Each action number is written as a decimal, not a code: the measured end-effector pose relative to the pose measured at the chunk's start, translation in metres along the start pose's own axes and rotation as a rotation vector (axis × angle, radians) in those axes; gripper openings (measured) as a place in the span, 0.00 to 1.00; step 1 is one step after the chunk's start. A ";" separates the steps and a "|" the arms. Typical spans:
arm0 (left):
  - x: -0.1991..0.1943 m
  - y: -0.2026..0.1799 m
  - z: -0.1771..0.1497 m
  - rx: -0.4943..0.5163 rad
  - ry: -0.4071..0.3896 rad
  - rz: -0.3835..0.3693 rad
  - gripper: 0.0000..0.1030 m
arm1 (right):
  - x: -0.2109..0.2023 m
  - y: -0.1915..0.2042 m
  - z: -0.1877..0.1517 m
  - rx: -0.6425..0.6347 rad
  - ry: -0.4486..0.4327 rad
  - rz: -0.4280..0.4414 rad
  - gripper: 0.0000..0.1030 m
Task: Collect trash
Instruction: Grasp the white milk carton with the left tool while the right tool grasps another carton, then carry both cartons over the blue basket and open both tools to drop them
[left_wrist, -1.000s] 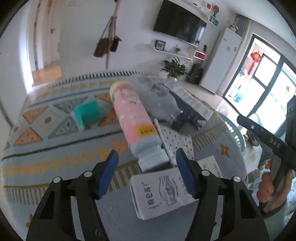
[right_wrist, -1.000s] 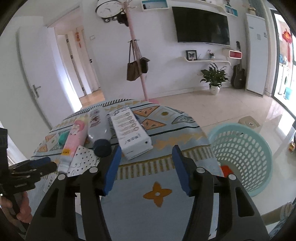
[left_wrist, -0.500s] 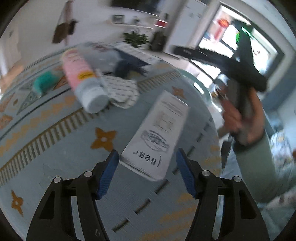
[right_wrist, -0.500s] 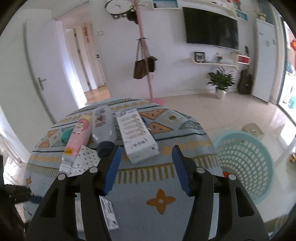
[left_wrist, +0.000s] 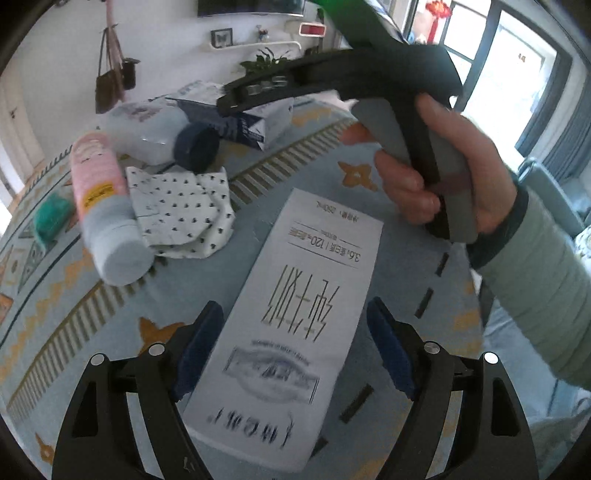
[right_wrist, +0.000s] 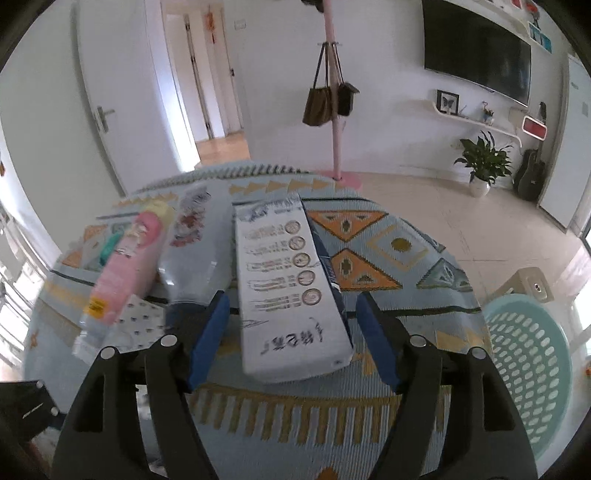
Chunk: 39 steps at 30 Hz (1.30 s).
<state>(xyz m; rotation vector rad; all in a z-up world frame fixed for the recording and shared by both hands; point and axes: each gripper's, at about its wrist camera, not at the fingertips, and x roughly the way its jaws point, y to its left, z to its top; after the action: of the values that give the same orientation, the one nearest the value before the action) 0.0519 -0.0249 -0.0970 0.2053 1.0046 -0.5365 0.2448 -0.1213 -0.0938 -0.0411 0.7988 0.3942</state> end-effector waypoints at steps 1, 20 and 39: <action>0.002 -0.003 0.000 0.011 -0.001 0.027 0.72 | 0.006 -0.001 0.001 0.000 0.020 0.006 0.65; -0.034 -0.014 0.041 -0.047 -0.176 0.040 0.52 | -0.048 -0.032 0.012 0.067 -0.111 0.006 0.53; 0.007 -0.079 0.229 -0.081 -0.334 -0.072 0.52 | -0.147 -0.204 -0.033 0.418 -0.215 -0.324 0.53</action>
<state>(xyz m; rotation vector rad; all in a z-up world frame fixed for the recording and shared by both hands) 0.1852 -0.1869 0.0249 0.0057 0.7078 -0.5730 0.2033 -0.3650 -0.0364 0.2563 0.6347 -0.0789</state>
